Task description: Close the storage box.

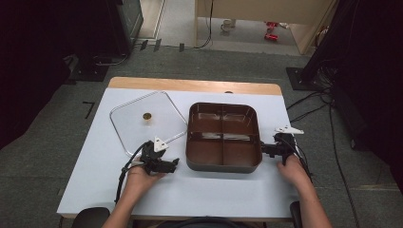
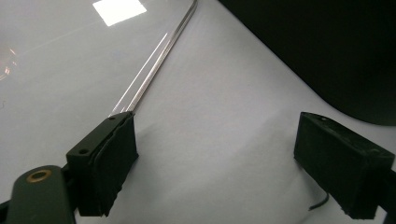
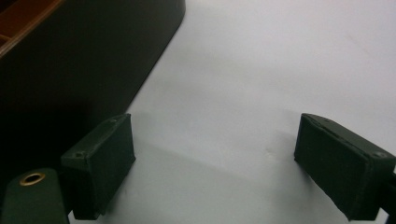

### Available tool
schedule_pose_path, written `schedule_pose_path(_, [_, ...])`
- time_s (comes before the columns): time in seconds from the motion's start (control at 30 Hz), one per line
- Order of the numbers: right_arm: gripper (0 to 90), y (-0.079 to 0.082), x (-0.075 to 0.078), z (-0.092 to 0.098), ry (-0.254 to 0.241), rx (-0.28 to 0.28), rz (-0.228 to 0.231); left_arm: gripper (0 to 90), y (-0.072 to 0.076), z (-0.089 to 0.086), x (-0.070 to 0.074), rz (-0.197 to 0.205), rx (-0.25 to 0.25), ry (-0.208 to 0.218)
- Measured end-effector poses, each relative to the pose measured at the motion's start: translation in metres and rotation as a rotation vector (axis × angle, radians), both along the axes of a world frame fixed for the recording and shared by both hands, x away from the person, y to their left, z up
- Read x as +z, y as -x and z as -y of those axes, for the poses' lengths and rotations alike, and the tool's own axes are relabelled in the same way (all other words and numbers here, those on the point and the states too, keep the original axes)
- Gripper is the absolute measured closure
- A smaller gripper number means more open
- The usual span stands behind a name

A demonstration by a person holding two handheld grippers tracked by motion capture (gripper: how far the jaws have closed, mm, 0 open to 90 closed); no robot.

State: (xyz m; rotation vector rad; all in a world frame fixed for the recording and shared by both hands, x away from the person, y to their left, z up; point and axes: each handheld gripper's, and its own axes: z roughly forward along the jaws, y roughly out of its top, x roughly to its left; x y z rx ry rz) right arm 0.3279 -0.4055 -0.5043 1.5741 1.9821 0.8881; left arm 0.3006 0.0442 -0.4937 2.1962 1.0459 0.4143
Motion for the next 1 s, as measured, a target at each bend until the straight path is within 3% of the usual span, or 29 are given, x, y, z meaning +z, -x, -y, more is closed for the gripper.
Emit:
schedule_pose_path(0.3, [11.6,0.000,0.000,0.000,0.000,0.000,0.000,15.6,0.000,0.005,0.005,-0.039,-0.062,-0.027])
schedule_pose_path(0.43, [11.6,0.000,0.000,0.000,0.000,0.000,0.000,16.0,0.000,0.004,0.007,-0.065,-0.067,-0.003])
schedule_pose_path(0.57, [11.7,0.000,0.000,0.000,0.000,0.000,0.000,16.0,-0.001,0.002,0.009,-0.070,-0.078,0.005])
schedule_pose_path(0.8, [11.7,0.000,0.000,0.000,0.000,0.000,0.000,16.0,0.000,-0.005,0.022,-0.075,-0.085,0.058])
schedule_pose_path(1.0, [11.6,0.000,0.000,0.000,0.001,0.000,0.000,16.1,0.000,-0.007,0.029,-0.073,-0.090,0.072])
